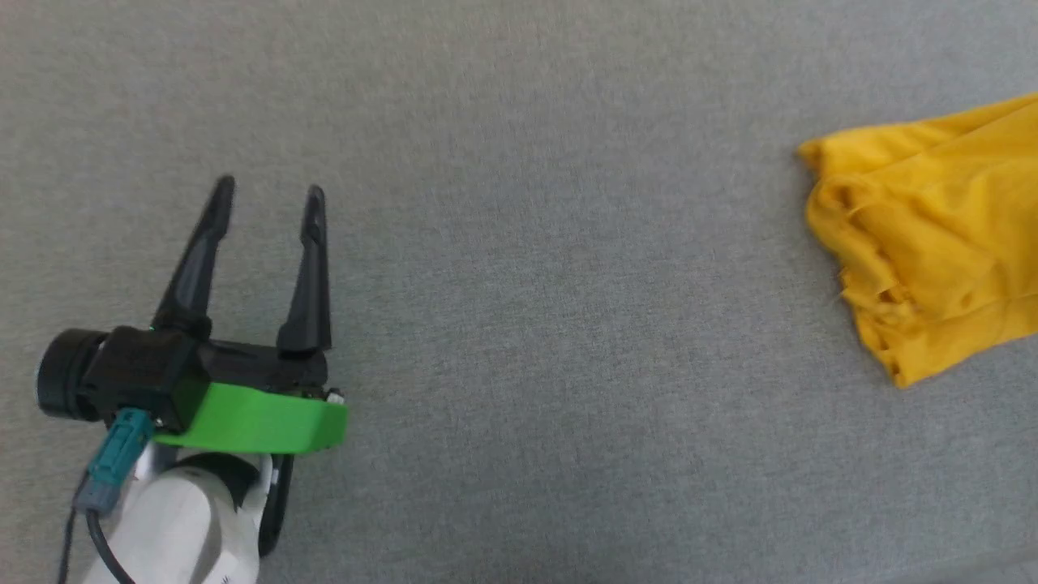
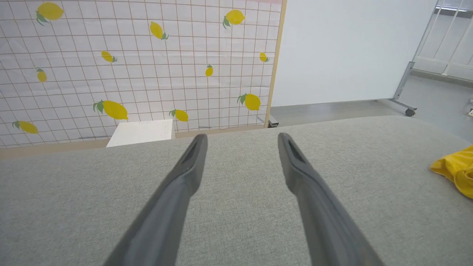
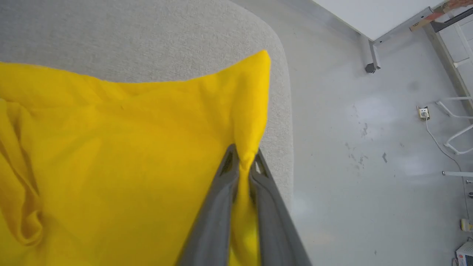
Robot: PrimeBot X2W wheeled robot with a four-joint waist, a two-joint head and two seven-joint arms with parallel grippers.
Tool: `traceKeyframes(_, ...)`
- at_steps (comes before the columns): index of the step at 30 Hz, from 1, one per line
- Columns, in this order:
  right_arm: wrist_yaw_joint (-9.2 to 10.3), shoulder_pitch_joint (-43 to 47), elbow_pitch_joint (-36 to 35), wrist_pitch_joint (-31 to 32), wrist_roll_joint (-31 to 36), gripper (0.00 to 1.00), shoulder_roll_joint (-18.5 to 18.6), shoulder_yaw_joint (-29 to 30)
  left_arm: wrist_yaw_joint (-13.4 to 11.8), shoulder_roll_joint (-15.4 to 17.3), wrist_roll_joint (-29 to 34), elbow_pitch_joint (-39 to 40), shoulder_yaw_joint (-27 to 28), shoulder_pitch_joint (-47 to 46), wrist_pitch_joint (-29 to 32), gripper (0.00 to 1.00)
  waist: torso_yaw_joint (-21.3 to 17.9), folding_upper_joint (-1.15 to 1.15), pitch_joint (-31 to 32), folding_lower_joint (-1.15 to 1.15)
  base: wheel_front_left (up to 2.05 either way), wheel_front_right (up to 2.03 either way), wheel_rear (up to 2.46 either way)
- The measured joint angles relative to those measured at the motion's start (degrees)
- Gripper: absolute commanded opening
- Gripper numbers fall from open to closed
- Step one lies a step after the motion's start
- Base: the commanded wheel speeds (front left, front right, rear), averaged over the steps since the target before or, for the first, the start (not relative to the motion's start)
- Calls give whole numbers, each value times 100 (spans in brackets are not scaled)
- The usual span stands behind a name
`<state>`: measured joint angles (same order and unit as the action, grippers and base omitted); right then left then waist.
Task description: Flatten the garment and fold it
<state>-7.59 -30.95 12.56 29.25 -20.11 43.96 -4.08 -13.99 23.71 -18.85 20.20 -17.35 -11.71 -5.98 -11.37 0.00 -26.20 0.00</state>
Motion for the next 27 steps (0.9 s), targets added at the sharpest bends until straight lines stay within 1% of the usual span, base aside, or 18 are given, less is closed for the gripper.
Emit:
traceKeyframes(4,-1,-154,360,-156,209,0,192,276,-26,127,154,204,-5,-181,182,100,-39,0,-410,1,0,0,0)
traceKeyframes(8,-1,-304,703,-338,435,0,342,546,-26,160,293,338,-40,-371,296,100,-49,0,-789,1,0,0,0)
traceKeyframes(11,-1,-397,954,-416,604,0,324,701,-27,166,320,366,-69,-417,338,100,-38,0,-1025,2,0,0,0)
traceKeyframes(15,-1,-438,1291,-466,813,0,151,933,-107,163,344,360,-58,-435,338,100,13,0,-1243,2,0,0,0)
traceKeyframes(16,-1,-438,1362,-477,873,5,111,967,-147,158,366,360,-47,-443,335,100,38,0,-1272,2,0,0,0)
traceKeyframes(17,-1,-441,1415,-495,917,51,75,1012,-164,155,374,364,-42,-454,331,100,62,0,-1286,1,0,0,0)
traceKeyframes(18,-1,-450,1471,-509,958,80,32,1061,-177,153,374,370,-37,-460,330,100,90,0,-1295,1,0,0,0)
traceKeyframes(19,-1,-456,1510,-510,996,100,8,1092,-179,148,374,378,-38,-465,327,100,116,0,-1297,1,0,0,0)
traceKeyframes(27,-1,-539,1547,-609,1156,100,-3,1094,-218,51,287,259,-34,-466,152,100,187,0,-1045,1,0,0,0)
